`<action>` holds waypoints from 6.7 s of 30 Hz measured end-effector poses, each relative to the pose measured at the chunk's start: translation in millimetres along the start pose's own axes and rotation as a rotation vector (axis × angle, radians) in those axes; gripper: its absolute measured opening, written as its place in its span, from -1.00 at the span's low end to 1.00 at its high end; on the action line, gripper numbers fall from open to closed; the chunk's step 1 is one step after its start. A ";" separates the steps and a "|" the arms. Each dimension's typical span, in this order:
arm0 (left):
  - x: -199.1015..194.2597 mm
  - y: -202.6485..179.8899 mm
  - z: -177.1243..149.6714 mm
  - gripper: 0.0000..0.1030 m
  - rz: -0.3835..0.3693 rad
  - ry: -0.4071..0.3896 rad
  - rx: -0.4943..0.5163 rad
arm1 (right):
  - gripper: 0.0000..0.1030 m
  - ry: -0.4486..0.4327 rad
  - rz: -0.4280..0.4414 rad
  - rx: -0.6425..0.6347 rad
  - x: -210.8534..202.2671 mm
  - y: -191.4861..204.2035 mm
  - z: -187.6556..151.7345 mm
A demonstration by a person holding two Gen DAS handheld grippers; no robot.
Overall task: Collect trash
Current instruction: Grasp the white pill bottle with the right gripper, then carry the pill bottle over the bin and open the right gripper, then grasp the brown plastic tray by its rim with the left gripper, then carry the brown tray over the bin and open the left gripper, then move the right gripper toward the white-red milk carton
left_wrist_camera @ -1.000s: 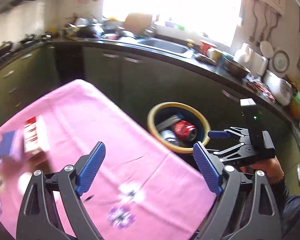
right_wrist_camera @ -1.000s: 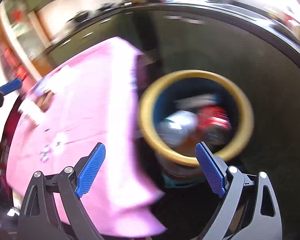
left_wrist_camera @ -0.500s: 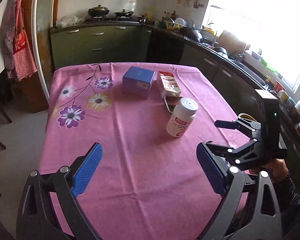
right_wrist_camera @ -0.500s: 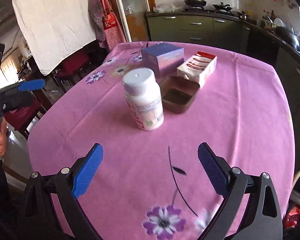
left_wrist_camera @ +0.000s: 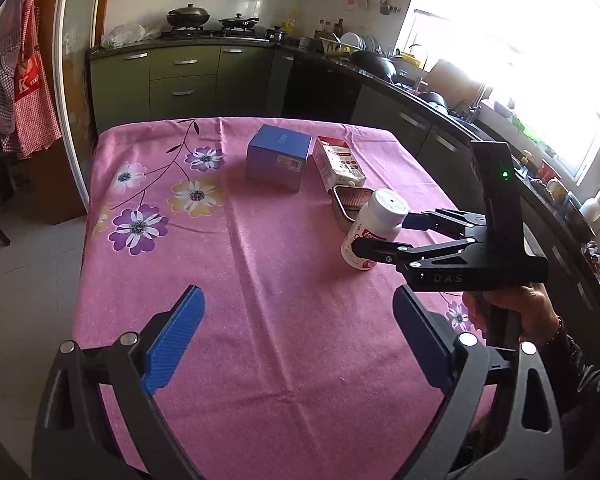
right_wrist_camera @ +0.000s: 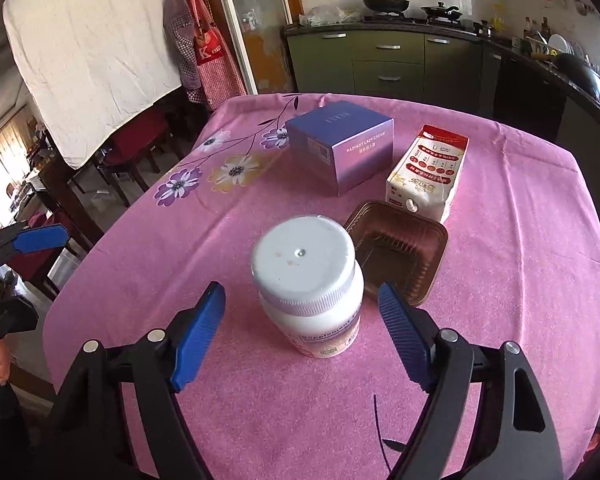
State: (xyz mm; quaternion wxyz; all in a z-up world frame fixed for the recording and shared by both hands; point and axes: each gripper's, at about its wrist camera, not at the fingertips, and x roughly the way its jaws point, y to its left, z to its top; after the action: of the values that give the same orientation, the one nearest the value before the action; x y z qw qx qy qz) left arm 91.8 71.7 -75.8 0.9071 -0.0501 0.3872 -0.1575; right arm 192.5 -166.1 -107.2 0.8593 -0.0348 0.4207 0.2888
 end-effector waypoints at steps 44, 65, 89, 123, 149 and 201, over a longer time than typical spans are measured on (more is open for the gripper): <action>57.4 -76.8 5.9 0.75 -0.066 0.130 0.138 | 0.29 -0.060 -0.701 0.685 -187.5 -326.8 -159.5; 157.6 -95.6 50.0 0.82 0.045 0.182 0.085 | 0.45 -0.202 -0.462 0.644 -193.3 -240.8 -166.0; 208.0 -98.6 66.1 0.31 0.202 0.156 0.030 | 0.51 -0.221 -0.372 0.673 -181.6 -249.4 -169.6; 125.3 -219.2 60.3 0.30 -0.093 0.123 0.306 | 0.51 -0.284 -0.518 0.665 -233.1 -243.4 -189.0; 253.8 -419.9 50.1 0.58 -0.383 0.294 0.466 | 0.52 -0.337 -0.626 0.801 -310.9 -276.7 -274.1; 17.1 4.0 -0.5 0.77 -0.039 -0.071 -0.026 | 0.50 -0.068 -0.394 0.321 92.7 -63.0 87.9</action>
State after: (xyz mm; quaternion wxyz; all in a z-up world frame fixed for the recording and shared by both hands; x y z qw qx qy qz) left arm 103.6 70.0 -88.8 0.9162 -0.0750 0.3558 -0.1684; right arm 331.8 -148.6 -131.1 0.9072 0.0302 0.4171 0.0462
